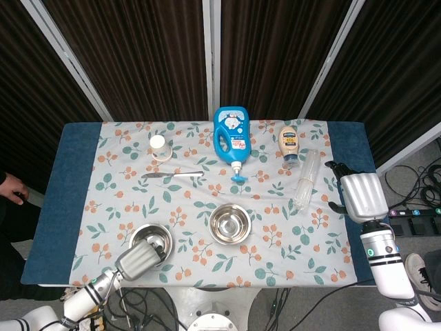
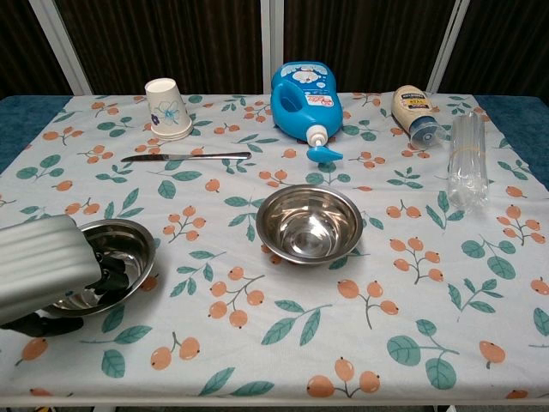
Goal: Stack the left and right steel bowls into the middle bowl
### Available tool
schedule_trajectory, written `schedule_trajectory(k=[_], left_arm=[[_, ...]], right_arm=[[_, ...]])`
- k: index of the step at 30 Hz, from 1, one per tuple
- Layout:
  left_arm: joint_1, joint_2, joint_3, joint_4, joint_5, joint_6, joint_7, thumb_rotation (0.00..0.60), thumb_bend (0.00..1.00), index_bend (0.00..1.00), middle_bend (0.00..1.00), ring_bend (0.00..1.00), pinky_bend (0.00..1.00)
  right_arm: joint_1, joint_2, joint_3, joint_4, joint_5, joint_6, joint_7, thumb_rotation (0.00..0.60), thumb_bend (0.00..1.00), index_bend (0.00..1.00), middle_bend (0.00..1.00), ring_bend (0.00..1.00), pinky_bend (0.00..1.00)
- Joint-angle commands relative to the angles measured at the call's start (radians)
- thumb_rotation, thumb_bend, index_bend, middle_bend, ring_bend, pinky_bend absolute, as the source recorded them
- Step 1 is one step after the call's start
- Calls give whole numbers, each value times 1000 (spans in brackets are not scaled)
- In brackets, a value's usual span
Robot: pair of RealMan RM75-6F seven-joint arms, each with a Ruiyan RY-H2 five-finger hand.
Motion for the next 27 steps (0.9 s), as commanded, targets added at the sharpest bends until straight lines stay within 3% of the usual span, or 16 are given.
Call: schedule_trajectory(k=[1, 9, 27], left_arm=[[-5, -11, 5, 16, 6, 7, -1, 600, 260, 608, 617, 704, 812], [-12, -38, 4, 50, 10, 24, 8, 600, 305, 690, 698, 731, 823], [-37, -47, -10, 35, 20, 75, -2, 600, 324, 723, 736, 764, 836]], right_arm=[[-2, 1, -1, 2, 2, -2, 1, 600, 13, 238, 347, 587, 649], [-6, 2, 2, 9, 1, -4, 8, 600, 14, 238, 358, 588, 649], [-17, 9, 5, 17, 5, -8, 22, 600, 14, 238, 360, 587, 649]])
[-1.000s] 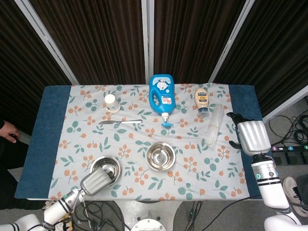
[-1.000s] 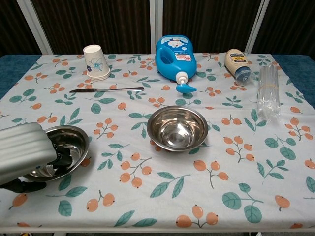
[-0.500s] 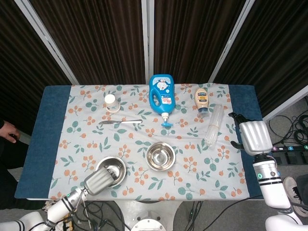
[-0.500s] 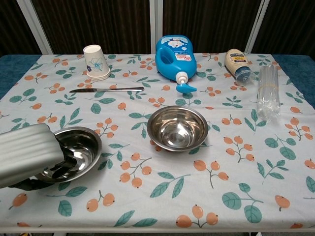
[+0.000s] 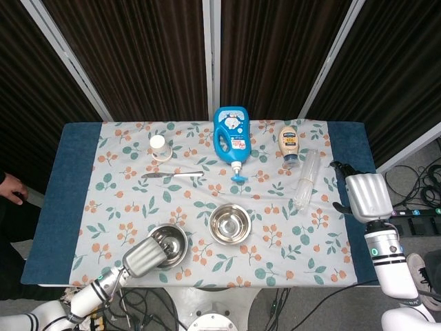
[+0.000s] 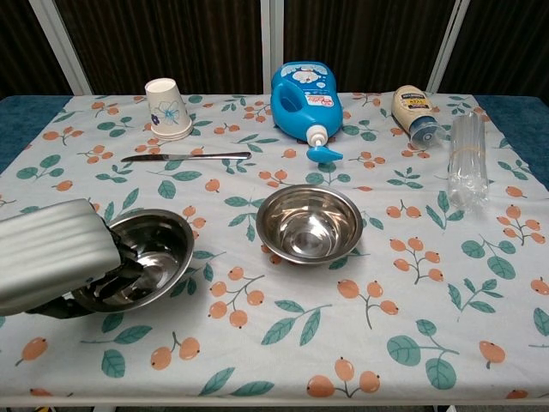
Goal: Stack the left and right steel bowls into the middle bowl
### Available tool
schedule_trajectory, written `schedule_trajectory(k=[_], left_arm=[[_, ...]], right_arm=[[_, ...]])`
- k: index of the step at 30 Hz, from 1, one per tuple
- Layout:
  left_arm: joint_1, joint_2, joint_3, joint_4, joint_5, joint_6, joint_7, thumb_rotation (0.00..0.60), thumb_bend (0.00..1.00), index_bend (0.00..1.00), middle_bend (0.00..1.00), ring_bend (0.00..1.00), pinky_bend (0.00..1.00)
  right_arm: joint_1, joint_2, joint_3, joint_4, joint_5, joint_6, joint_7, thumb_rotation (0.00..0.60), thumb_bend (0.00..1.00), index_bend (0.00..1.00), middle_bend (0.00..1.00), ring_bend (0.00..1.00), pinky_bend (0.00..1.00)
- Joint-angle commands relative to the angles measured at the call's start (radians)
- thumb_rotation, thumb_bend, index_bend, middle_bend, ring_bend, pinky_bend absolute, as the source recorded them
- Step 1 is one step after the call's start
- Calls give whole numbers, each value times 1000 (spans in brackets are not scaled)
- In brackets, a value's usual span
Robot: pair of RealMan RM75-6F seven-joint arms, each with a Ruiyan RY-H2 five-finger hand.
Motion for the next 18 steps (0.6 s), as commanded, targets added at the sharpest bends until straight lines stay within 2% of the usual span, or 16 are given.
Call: schedule_trajectory(k=[1, 8, 14, 18], left_arm=[[-5, 0, -4, -6, 4, 9, -7, 600, 325, 724, 737, 764, 836], [-47, -2, -38, -35, 10, 3, -11, 600, 327, 727, 741, 765, 835], [-144, -32, -123, -90, -17, -93, 32, 600, 329, 727, 740, 765, 839], [-228, -93, -193, -90, -47, -170, 55, 600, 330, 727, 741, 765, 841]], right_arm=[[-2, 2, 0, -1, -2, 1, 1, 600, 14, 238, 361, 587, 649], [-5, 17, 13, -17, -7, 15, 4, 600, 14, 238, 361, 587, 649], [-17, 60, 39, -61, -17, 52, 11, 600, 14, 238, 361, 587, 649], [-28, 105, 66, -97, -29, 87, 25, 600, 14, 238, 362, 587, 649]])
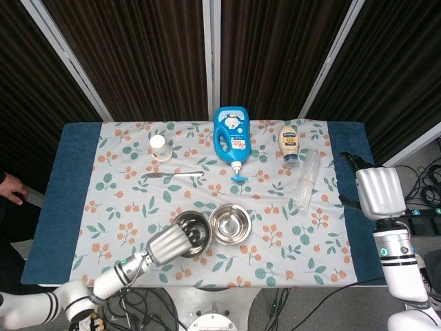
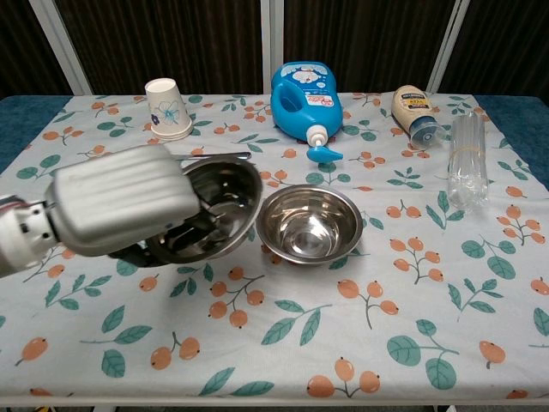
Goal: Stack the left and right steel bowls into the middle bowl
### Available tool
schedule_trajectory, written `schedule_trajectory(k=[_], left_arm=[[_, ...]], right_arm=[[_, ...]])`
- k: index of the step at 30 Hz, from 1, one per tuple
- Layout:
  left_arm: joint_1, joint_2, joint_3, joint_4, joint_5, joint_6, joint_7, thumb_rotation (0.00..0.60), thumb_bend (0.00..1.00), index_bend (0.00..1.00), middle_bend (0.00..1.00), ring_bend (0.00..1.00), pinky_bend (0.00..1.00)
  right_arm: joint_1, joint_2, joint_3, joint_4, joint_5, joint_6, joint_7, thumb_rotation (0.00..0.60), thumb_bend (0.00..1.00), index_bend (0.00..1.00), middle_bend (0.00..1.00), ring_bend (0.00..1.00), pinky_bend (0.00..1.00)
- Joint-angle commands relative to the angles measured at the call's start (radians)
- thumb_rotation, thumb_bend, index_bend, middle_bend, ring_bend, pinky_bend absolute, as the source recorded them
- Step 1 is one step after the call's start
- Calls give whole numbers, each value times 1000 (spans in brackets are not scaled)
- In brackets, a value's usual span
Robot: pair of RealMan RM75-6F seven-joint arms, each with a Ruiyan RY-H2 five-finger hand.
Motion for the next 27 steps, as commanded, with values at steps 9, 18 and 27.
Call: schedule_trajectory(k=[9, 18, 27], left_arm=[[-189, -216, -133, 165, -95, -138, -15, 600, 329, 727, 741, 765, 840], [-247, -292, -104, 322, -91, -111, -113, 600, 283, 634, 685, 740, 838], [-266, -151, -84, 228, -70, -60, -138, 600, 207, 399, 564, 678, 818]], right_arm=[[-42, 83, 31, -29, -18, 42, 67, 600, 14, 238, 365, 587, 649], [-59, 102, 36, -14, -23, 43, 110, 600, 13, 238, 364, 587, 649], [-69, 103, 35, -8, -32, 43, 126, 600, 14, 238, 364, 587, 649]])
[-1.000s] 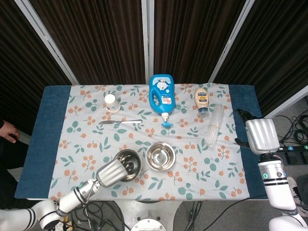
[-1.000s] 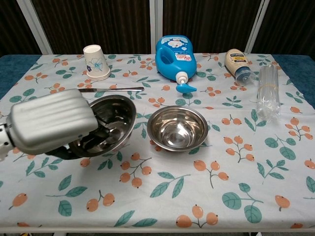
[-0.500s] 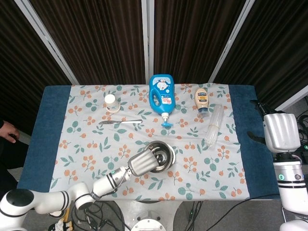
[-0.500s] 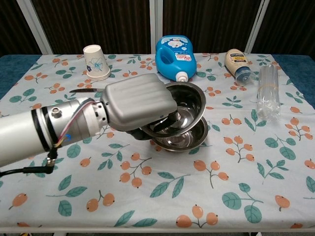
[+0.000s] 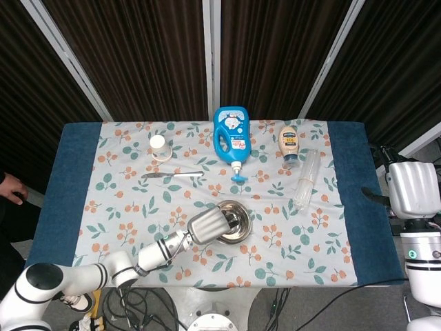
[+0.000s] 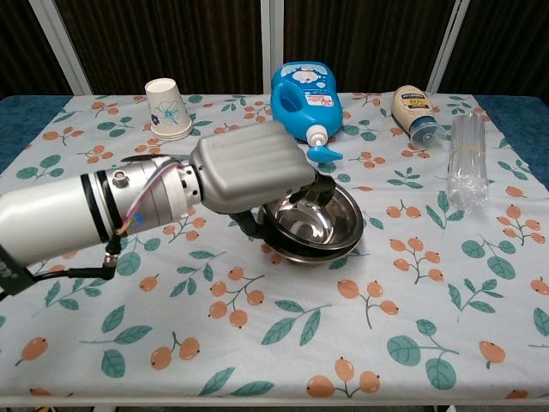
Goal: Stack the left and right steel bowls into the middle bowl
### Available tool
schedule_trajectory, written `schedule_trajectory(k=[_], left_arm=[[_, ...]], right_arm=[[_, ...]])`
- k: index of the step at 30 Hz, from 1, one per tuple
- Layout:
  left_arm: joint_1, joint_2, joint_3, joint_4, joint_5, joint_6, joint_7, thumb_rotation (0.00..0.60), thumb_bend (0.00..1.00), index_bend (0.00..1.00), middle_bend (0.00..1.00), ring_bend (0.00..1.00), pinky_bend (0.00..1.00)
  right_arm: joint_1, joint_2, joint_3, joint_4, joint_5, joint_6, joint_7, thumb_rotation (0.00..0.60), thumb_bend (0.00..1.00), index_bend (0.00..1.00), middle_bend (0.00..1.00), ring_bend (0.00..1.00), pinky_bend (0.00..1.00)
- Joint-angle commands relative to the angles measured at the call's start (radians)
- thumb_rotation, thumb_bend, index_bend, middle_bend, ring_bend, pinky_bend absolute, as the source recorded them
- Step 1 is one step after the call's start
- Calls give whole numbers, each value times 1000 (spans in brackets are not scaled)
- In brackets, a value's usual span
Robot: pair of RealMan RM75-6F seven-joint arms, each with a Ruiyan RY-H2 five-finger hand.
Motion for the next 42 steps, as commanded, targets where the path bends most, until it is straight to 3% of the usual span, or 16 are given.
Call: schedule_trajectory(k=[1, 10, 14, 16, 18, 21, 24, 27, 33, 42], left_arm=[[0, 79, 2, -70, -3, 20, 26, 600, 206, 399, 563, 677, 817], [132, 318, 24, -301, -109, 93, 152, 600, 198, 399, 556, 656, 789], [241, 413, 47, -406, -220, 151, 178, 600, 187, 395, 487, 512, 668], [301, 462, 57, -468, -292, 183, 181, 600, 176, 347, 381, 355, 538], [353, 504, 62, -522, -356, 215, 157, 600, 158, 270, 269, 228, 414], [416, 557, 65, -578, -413, 275, 128, 600, 139, 210, 180, 147, 314], [474, 597, 70, -614, -437, 344, 117, 600, 134, 199, 165, 133, 264], [525, 625, 83, -627, -430, 407, 101, 600, 134, 198, 164, 132, 254], [602, 647, 108, -612, -385, 499, 68, 600, 135, 198, 165, 132, 250], [640, 643, 107, -581, -331, 534, 27, 600, 137, 198, 171, 132, 247]], right_arm=[[-1, -1, 0, 0, -2, 1, 0, 600, 14, 238, 364, 587, 649], [-4, -2, 2, 1, -3, -1, -1, 600, 14, 238, 364, 587, 649], [-4, -2, 3, 1, -3, -1, -1, 600, 14, 238, 364, 585, 649], [-5, -2, 4, 1, -4, -2, -1, 600, 14, 238, 355, 570, 646], [-5, -2, 4, 1, -4, -2, -1, 600, 14, 238, 333, 498, 615], [-5, -2, 5, 1, -4, -2, -1, 600, 14, 239, 272, 254, 447], [-6, -2, 5, 1, -4, -3, -2, 600, 14, 215, 174, 64, 261], [-6, -3, 6, 1, -4, -3, -2, 600, 14, 153, 114, 9, 188], [-7, -3, 7, 1, -4, -4, -2, 600, 19, 120, 89, 0, 156], [-8, -3, 8, 1, -5, -4, -2, 600, 19, 106, 85, 0, 156]])
